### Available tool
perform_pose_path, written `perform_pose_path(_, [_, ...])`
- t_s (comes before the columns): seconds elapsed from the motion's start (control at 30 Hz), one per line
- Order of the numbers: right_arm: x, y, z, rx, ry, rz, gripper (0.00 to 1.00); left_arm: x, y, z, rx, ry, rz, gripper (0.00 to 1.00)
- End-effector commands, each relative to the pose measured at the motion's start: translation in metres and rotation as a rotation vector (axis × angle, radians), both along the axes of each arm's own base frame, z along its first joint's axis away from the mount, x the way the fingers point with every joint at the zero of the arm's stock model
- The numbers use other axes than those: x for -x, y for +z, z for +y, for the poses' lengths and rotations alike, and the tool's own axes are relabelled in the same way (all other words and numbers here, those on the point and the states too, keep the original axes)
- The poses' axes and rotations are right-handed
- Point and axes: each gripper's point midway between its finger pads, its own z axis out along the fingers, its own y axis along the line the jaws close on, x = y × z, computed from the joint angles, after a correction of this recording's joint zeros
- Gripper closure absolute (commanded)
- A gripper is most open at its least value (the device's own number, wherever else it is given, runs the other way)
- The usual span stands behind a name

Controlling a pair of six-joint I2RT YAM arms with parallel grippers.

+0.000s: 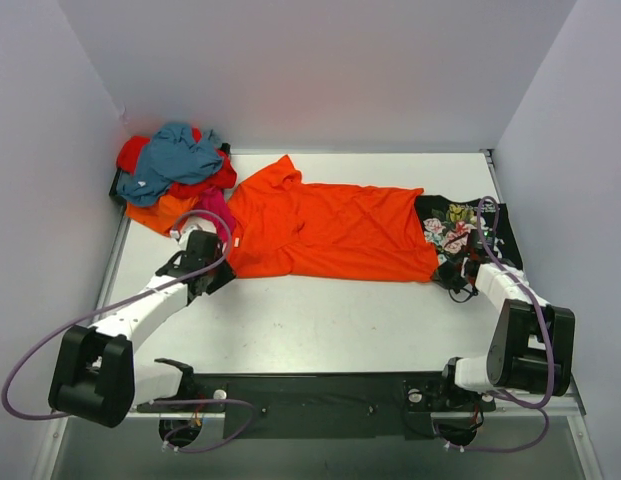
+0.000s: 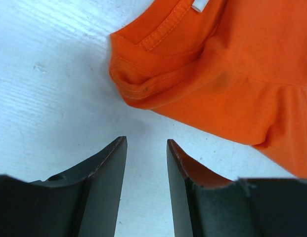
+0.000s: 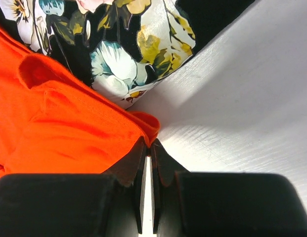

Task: Fold and stack the t-shirts
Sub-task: Fold the flattened tshirt in 1/3 of the way

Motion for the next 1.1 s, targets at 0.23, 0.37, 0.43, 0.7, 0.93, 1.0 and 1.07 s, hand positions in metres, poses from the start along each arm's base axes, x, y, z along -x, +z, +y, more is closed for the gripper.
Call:
perform_pose_path(0.23, [-0.001,-0.002,0.009,-0.044,0.031,-0.008,1.0,-0.039,-0.018,0.004,-0.048,0.009,-0.059,0.49])
perform_pose_path(0.37, [-0.001,-0.001,0.01,-0.046,0.033,-0.011,1.0,-0.048,-0.032,0.014,-0.076,0.065,-0.047,0.51])
perform_pose_path(0.43, [0.0,-0.001,0.01,-0.046,0.032,-0.006,1.0,-0.052,-0.037,0.021,-0.089,0.093,-0.038,0.52])
perform_pose_path(0.7, [0.002,0.0,0.009,-0.043,0.031,-0.005,1.0,-0.053,-0.035,0.033,-0.086,0.14,-0.071,1.0])
perform_pose_path(0.93, [0.006,0.005,0.009,-0.044,0.03,-0.004,1.0,-0.019,-0.024,0.048,-0.106,0.184,-0.035,1.0])
perform_pose_path(1.0, [0.011,0.005,0.01,-0.049,0.027,0.002,1.0,-0.011,-0.018,0.052,-0.09,0.202,-0.055,1.0])
perform_pose_path(1.07, [0.014,0.008,0.013,-0.055,0.034,-0.008,1.0,-0.009,-0.01,0.05,-0.075,0.185,-0.101,1.0])
